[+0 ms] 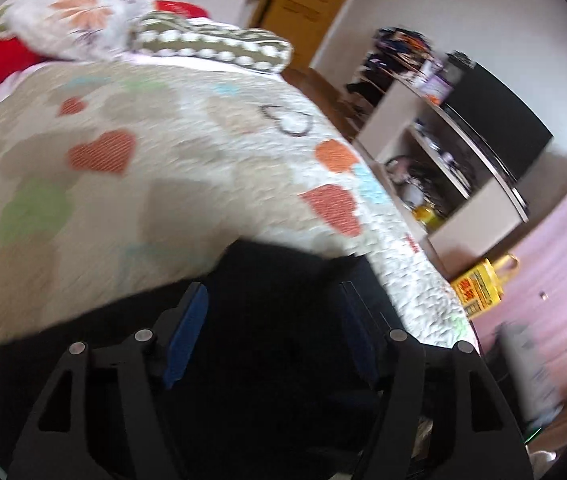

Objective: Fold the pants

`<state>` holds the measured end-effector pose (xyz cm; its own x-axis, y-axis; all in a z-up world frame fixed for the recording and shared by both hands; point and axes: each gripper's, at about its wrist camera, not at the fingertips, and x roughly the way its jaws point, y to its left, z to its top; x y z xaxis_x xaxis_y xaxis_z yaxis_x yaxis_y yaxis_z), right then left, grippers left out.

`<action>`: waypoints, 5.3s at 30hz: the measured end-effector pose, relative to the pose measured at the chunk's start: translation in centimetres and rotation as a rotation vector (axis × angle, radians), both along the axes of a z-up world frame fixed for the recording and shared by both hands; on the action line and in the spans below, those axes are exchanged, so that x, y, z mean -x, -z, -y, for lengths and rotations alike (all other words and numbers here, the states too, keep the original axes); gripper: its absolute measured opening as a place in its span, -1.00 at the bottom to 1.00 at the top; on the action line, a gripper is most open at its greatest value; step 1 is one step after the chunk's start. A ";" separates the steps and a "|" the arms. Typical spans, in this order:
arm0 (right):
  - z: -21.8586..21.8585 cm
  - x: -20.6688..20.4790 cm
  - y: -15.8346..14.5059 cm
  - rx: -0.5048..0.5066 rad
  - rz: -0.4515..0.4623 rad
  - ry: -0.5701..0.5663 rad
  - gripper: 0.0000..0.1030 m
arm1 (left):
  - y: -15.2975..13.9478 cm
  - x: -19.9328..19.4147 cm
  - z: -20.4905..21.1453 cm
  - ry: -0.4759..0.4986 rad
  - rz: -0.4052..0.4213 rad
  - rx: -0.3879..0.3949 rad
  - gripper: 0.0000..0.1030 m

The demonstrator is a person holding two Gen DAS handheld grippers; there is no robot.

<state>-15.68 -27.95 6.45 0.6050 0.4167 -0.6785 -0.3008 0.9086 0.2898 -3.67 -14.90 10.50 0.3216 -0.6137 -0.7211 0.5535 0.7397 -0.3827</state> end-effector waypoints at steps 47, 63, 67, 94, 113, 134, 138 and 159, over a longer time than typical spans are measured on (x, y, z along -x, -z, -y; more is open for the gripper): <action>0.3 -4.7 1.9 0.178 -0.057 0.130 -0.06 | 4.1 6.6 -2.0 -0.126 0.075 -0.216 0.06; 1.1 -0.1 -0.5 0.213 -0.018 0.149 0.00 | 3.7 6.7 -2.9 -0.163 0.064 -0.187 0.25; 1.9 1.3 -0.4 0.183 -0.035 0.150 0.07 | 3.4 6.6 -2.5 -0.159 0.057 -0.162 0.49; -1.9 0.6 1.0 0.031 -0.063 -0.009 -0.68 | 2.4 5.1 -2.7 -0.209 0.044 -0.101 0.50; 6.3 -3.1 0.9 0.187 -0.079 0.245 -0.40 | 5.0 5.6 2.1 -0.141 0.072 -0.237 0.50; 2.1 2.3 1.6 0.256 -0.103 0.159 -0.28 | 5.3 6.2 1.5 -0.146 0.056 -0.196 0.53; 2.1 2.2 0.1 0.226 -0.085 0.159 -0.24 | 4.8 6.6 0.8 -0.155 0.062 -0.190 0.53; -1.9 -2.4 -1.3 0.219 -0.038 0.082 0.06 | 2.4 7.7 -7.8 -0.317 0.089 -0.154 0.58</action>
<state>-13.29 -26.03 7.72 0.6029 0.2074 -0.7704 -0.2156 0.9720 0.0929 -11.34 -7.10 8.12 0.5438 -0.3600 -0.7581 0.3136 0.9251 -0.2144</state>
